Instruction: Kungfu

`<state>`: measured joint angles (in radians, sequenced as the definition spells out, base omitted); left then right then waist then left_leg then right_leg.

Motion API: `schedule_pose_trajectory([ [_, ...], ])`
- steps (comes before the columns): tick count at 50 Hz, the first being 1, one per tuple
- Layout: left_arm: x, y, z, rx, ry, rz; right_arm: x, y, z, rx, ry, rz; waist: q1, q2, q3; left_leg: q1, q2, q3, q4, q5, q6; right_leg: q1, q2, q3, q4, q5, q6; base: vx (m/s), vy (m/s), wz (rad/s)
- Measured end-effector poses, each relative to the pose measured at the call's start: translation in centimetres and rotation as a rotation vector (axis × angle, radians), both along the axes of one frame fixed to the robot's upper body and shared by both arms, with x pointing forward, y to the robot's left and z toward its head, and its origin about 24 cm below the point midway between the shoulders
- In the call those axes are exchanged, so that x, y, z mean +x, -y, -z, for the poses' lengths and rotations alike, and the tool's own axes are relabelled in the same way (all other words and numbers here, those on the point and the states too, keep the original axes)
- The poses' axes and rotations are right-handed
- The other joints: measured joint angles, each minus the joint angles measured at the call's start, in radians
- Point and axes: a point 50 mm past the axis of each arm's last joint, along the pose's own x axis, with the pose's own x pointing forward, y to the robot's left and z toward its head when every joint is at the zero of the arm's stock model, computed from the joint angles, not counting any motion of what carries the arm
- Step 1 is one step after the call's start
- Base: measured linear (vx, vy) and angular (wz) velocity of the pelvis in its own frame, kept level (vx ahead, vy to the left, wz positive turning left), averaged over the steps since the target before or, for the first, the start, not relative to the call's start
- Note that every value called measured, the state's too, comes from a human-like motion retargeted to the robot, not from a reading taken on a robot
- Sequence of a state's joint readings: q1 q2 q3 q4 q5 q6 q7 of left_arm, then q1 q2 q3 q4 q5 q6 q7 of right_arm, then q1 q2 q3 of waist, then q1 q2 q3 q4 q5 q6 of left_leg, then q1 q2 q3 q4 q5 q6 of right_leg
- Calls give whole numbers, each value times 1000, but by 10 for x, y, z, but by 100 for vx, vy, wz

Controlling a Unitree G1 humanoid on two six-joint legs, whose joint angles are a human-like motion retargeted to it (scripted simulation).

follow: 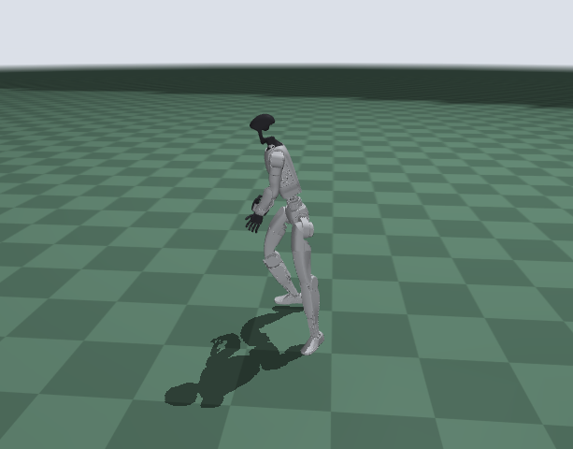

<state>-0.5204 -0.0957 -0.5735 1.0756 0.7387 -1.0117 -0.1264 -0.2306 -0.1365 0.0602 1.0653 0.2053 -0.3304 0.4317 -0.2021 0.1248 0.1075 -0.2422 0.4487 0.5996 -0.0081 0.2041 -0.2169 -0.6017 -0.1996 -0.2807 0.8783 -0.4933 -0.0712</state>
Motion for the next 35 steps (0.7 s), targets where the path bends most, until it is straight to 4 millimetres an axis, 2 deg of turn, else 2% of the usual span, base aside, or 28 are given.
schedule_pose_trajectory([
  [5,11,-1,-28,-43,95,59,-35,10,13,372,-133,151,38,-16,-6,-3,-18,-11,11,-16,11,46,-16,5,-76,47,28,29,12,14],
  [9,36,-12,-73,-87,284,73,-78,35,17,603,-178,292,67,-36,-7,-15,-35,-45,37,-45,14,94,-36,5,-155,99,62,38,20,19],
  [12,56,-23,-115,-108,453,56,-119,60,19,702,-227,404,95,-55,-9,-27,-46,-70,65,-63,10,145,-51,1,-228,144,92,47,24,20],
  [16,77,-39,-186,-148,724,16,-174,91,19,753,-289,634,115,-80,-17,-67,-63,-91,142,-116,28,231,-87,-25,-340,207,136,50,29,53],
  [20,90,-54,-254,-155,996,-47,-204,105,21,799,-324,854,123,-102,-36,-145,-89,-152,290,-210,64,329,-139,-71,-453,272,183,58,34,69],
  [23,95,-63,-293,-135,1146,-116,-205,100,31,783,-348,910,166,-116,-65,-185,-107,-175,416,-308,92,390,-175,-86,-527,320,214,78,49,12],
  [25,97,-70,-317,-118,1241,-163,-188,85,44,747,-392,902,204,-118,-85,-207,-115,-192,503,-381,105,419,-194,-95,-567,350,230,75,54,-28],
  [28,100,-86,-347,-91,1368,-270,-147,35,60,774,-470,766,249,-112,-112,-234,-147,-206,598,-476,137,464,-228,-122,-628,399,268,69,60,-18],
  [31,101,-102,-366,-87,1470,-372,-105,-17,60,843,-540,545,274,-104,-131,-256,-163,-185,675,-549,162,511,-264,-182,-684,452,304,47,47,11],
  [33,99,-107,-374,-140,1507,-409,-78,-39,53,852,-569,454,304,-98,-127,-267,-179,-171,717,-585,180,535,-285,-220,-707,489,314,32,45,28],
  [35,95,-106,-378,-203,1513,-410,-55,-46,45,839,-568,487,342,-96,-125,-281,-192,-158,745,-609,198,549,-307,-271,-719,529,333,20,29,30],
])
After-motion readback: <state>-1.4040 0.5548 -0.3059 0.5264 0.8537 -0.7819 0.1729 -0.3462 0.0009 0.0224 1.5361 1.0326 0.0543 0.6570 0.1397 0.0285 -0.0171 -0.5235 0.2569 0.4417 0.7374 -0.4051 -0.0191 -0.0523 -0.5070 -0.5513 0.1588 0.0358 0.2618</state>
